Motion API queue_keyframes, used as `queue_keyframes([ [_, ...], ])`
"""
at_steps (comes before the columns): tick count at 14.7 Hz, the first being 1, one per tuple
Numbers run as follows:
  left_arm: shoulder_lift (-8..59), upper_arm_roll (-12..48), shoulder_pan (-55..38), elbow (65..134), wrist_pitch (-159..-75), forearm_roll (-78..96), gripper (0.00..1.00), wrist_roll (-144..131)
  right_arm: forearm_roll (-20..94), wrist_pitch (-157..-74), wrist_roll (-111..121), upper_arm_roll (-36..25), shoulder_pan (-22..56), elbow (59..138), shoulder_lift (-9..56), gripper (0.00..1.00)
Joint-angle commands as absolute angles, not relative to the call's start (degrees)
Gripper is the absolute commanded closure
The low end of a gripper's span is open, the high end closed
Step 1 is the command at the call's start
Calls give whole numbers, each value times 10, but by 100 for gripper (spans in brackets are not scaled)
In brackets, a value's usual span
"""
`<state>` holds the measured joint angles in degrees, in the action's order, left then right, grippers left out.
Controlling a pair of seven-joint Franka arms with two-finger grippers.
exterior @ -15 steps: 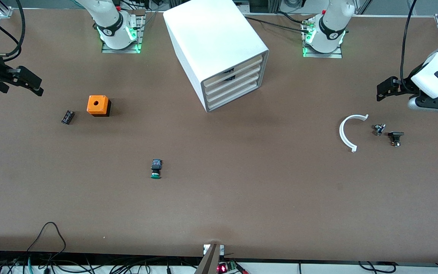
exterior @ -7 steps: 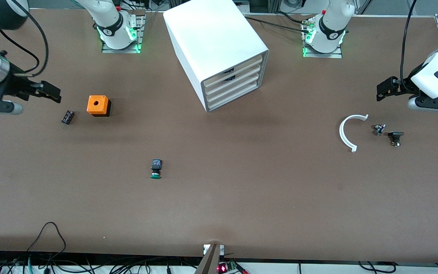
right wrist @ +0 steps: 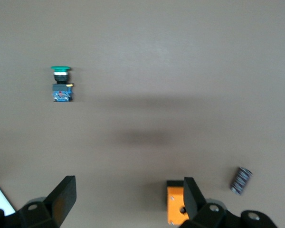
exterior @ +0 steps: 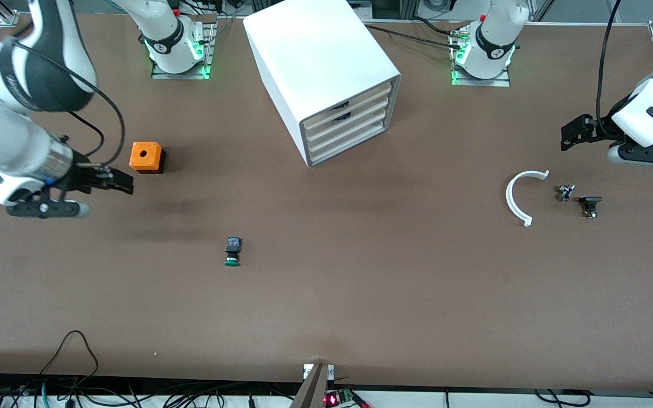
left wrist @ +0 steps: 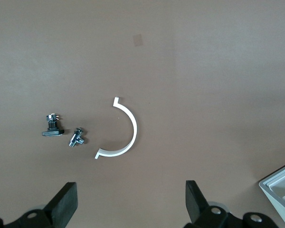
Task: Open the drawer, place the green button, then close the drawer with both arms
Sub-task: 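Grasp the green button with the right gripper while the left gripper reaches the drawer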
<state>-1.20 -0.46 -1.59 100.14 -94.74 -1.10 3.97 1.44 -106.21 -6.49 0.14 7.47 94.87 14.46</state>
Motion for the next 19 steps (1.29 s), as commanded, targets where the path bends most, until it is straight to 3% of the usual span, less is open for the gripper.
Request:
queue_keyframes([
  [1,5,-5,-18,983,-938,6,0,52,40,-1098,-63,3,85,944,177,0],
  [7,51,0,-31,962,-933,32,0,49,56,-1186,-83,3,115,944,252,0],
  [12,69,51,-36,952,-879,186,0,113,56,-1287,-154,3,166,945,329,0],
  [19,174,77,2,962,-844,415,0,274,56,-1373,-159,3,197,939,411,0],
])
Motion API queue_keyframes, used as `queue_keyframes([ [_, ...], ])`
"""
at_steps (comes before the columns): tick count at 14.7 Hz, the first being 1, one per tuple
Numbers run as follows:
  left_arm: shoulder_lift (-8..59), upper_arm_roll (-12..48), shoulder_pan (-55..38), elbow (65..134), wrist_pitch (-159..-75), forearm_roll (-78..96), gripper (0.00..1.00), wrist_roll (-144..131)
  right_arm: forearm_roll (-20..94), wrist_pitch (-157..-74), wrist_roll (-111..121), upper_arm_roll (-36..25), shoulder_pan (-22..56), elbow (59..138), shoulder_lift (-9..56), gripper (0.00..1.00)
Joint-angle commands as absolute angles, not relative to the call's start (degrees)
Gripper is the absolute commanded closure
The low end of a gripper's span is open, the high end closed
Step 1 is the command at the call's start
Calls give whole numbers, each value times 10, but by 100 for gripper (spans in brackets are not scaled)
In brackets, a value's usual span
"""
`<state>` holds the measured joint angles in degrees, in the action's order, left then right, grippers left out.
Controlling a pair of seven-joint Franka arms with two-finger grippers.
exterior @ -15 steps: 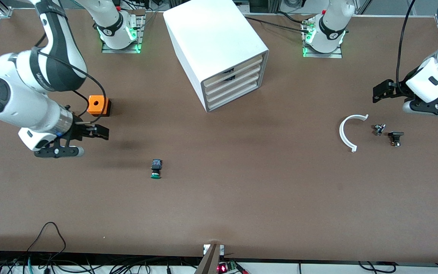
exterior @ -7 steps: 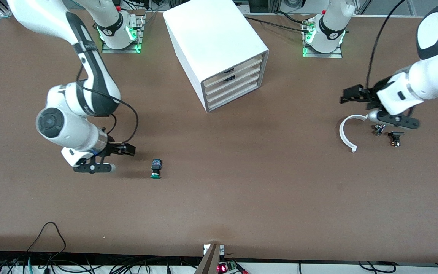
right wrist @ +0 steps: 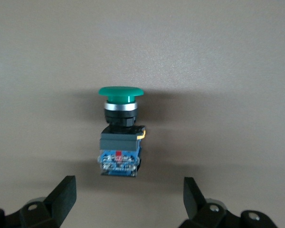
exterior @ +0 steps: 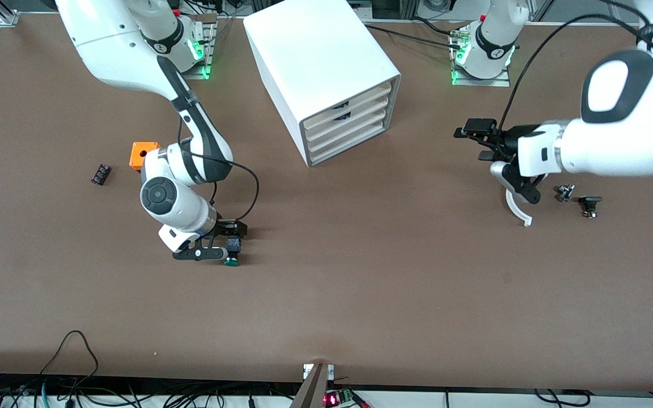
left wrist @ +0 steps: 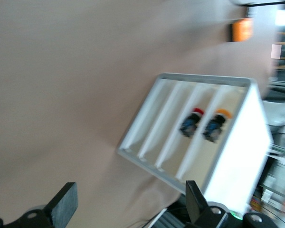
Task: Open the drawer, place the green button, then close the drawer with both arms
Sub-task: 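Lift the green button while the left gripper grasps the drawer handle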
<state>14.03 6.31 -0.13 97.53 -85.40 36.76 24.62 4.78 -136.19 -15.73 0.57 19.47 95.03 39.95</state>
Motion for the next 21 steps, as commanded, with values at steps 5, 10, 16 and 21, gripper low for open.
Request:
queue_keyframes([
  [5,265,92,-56,987,-961,512,0,360,56,-1414,-175,3,200,935,436,8],
  [10,284,128,-77,1104,-1071,618,1,480,55,-1413,-186,3,210,927,436,41],
  [16,317,148,-78,1197,-1070,741,17,631,56,-1411,-189,3,210,923,433,100],
  [21,322,148,-91,1227,-1050,740,45,652,57,-1340,-231,5,214,876,430,100],
])
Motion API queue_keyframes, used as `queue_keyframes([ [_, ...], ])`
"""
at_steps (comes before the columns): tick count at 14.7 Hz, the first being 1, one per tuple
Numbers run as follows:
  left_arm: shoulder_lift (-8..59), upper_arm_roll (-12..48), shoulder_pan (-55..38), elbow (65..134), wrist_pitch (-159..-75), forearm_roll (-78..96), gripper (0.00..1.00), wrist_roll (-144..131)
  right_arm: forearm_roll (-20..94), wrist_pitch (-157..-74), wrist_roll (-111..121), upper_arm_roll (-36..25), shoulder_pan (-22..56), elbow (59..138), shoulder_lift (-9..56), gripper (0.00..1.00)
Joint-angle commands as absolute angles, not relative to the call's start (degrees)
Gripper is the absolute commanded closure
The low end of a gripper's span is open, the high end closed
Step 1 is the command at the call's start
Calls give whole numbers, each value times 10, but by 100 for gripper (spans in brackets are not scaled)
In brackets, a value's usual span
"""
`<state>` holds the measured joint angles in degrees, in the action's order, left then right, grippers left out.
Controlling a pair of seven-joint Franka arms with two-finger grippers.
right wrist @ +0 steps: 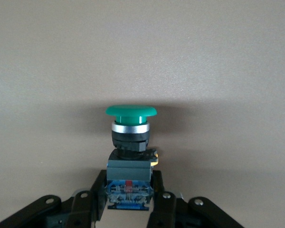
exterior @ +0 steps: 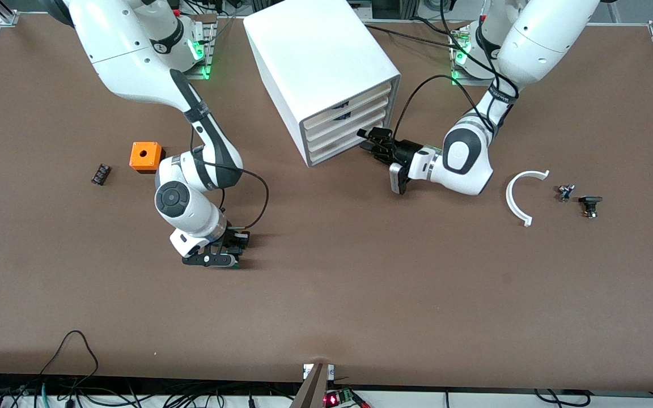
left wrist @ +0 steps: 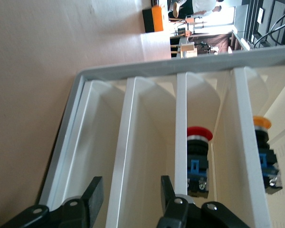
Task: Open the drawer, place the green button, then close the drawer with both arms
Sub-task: 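Pull the drawer open with the left gripper while the right gripper carries the button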
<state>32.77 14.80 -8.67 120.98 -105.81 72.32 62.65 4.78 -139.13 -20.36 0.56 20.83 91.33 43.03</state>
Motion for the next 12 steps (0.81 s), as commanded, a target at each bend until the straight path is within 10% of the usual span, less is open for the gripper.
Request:
queue_keyframes([
  [1,322,148,-91,1231,-1051,740,45,656,57,-1302,-252,5,214,852,430,100],
  [6,343,148,-105,1242,-1051,739,50,692,57,-1167,-340,5,215,774,425,100],
  [12,359,148,-118,1241,-1051,734,100,717,56,-1021,-459,6,220,673,425,100],
])
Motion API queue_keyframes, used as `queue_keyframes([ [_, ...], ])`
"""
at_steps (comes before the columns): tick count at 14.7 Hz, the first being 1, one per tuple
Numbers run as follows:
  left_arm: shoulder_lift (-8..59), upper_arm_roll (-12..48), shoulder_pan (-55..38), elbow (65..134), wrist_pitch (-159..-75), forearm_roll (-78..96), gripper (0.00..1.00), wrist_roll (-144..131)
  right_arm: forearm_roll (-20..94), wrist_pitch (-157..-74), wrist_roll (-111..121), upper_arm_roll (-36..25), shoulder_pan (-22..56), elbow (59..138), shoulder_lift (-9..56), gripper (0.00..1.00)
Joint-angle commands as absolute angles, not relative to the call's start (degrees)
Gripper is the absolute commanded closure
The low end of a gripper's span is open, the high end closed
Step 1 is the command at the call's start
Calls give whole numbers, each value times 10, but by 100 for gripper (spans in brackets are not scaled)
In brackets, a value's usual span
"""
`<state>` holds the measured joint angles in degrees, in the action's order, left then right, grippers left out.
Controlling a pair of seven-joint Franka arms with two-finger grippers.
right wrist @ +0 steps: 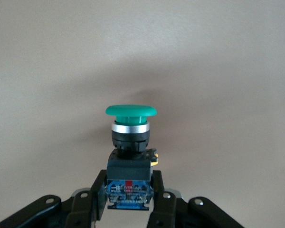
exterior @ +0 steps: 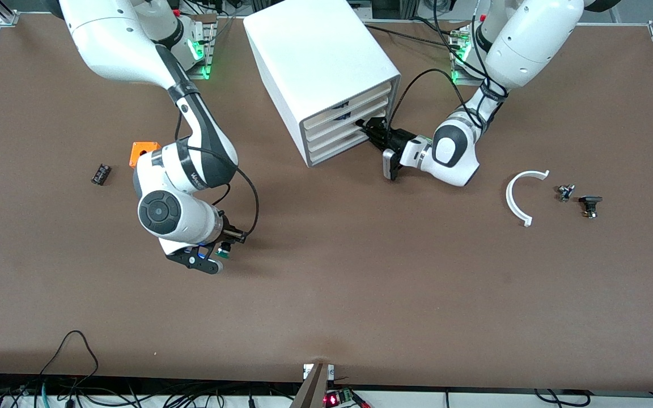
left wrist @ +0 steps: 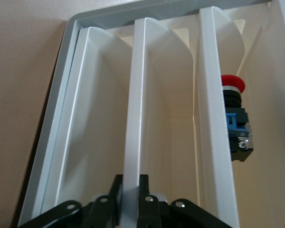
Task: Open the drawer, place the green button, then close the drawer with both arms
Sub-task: 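Pull the drawer open with the left gripper while the right gripper carries the button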
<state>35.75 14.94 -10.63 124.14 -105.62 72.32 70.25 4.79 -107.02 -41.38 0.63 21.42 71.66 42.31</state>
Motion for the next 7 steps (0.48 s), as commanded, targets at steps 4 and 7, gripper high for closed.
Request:
queue_keyframes([
  [4,356,143,-112,1231,-1051,732,100,708,75,-950,-535,12,221,618,425,100],
  [7,360,117,-100,1183,-1051,687,100,680,75,-939,-607,33,221,604,420,100],
])
